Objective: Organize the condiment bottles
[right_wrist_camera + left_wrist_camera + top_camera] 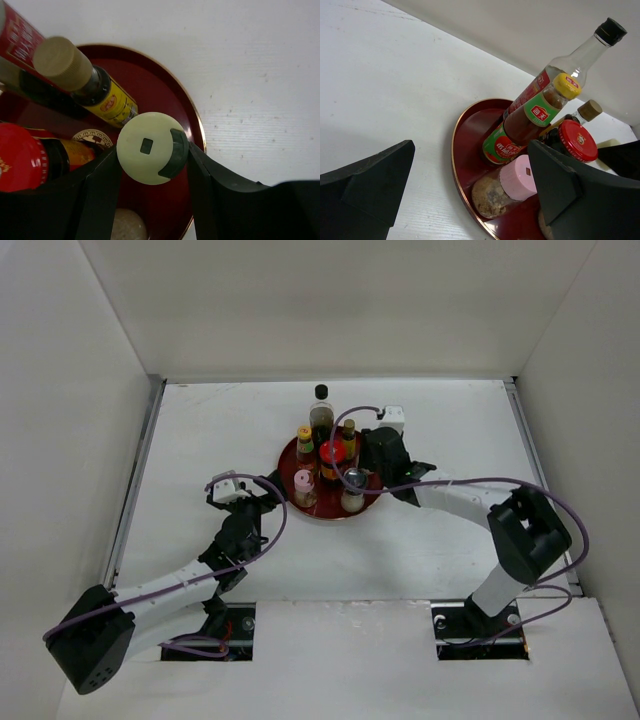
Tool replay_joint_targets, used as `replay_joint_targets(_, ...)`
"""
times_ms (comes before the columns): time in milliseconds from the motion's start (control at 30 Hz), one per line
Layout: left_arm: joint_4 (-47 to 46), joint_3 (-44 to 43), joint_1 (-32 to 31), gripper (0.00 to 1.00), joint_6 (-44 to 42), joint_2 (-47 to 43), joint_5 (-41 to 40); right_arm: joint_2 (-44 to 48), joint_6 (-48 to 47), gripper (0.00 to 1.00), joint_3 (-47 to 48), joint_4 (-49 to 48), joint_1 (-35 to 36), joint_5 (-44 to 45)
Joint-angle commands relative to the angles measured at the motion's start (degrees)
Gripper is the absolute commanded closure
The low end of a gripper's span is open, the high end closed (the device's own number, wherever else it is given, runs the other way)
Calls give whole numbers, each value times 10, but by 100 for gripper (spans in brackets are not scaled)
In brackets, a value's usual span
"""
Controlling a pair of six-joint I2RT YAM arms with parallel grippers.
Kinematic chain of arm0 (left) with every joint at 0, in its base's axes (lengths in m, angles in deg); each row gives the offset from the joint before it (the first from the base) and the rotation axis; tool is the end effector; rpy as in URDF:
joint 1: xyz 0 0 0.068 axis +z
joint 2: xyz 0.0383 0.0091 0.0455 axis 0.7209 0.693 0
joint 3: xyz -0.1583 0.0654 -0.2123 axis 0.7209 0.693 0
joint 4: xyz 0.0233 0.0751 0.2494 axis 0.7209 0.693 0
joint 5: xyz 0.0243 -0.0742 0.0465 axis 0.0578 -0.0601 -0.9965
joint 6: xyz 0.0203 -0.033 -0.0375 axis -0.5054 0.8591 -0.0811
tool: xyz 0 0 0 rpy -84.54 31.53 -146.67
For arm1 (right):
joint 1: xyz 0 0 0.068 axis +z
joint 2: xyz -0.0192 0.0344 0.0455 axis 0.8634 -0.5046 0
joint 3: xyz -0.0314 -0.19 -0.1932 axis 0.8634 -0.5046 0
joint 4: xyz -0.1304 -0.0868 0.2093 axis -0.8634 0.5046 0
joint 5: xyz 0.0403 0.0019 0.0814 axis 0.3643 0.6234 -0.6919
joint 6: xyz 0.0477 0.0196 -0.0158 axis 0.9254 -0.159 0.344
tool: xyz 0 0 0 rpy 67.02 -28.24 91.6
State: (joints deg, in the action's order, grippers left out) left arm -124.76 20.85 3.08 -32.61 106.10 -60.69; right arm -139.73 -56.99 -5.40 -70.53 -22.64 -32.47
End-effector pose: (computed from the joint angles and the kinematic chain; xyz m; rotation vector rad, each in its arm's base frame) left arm 0.1492 -0.1035 0.2079 -0.4411 1.4857 -0.3384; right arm 0.2976 0.2032 0.2359 0.0221 2.0011 0.1208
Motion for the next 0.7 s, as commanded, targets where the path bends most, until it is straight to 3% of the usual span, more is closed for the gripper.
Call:
replay_joint_targets(0, -22, -6, 0, 0, 6, -8, 5, -10, -2, 49, 31, -35, -2, -11)
replay_joint_targets(67, -21, -7, 0, 0, 5, -7, 5, -14, 2, 41, 31, -33, -2, -9)
replay_joint_targets(200, -9, -13, 0, 0, 6, -4, 0, -3, 9, 14, 31, -17, -2, 3)
replay_joint_targets(300, 5, -20, 3, 0, 8, 0, -2, 27, 10, 0, 33, 1, -2, 16)
replay_joint_targets(533, 66, -55, 14, 0, 23, 34, -10, 131, 21, 0, -24, 16, -14, 51)
replay_joint_targets(667, 206, -135, 24, 0, 29, 75, -16, 211, 62, 0, -103, 5, -36, 67)
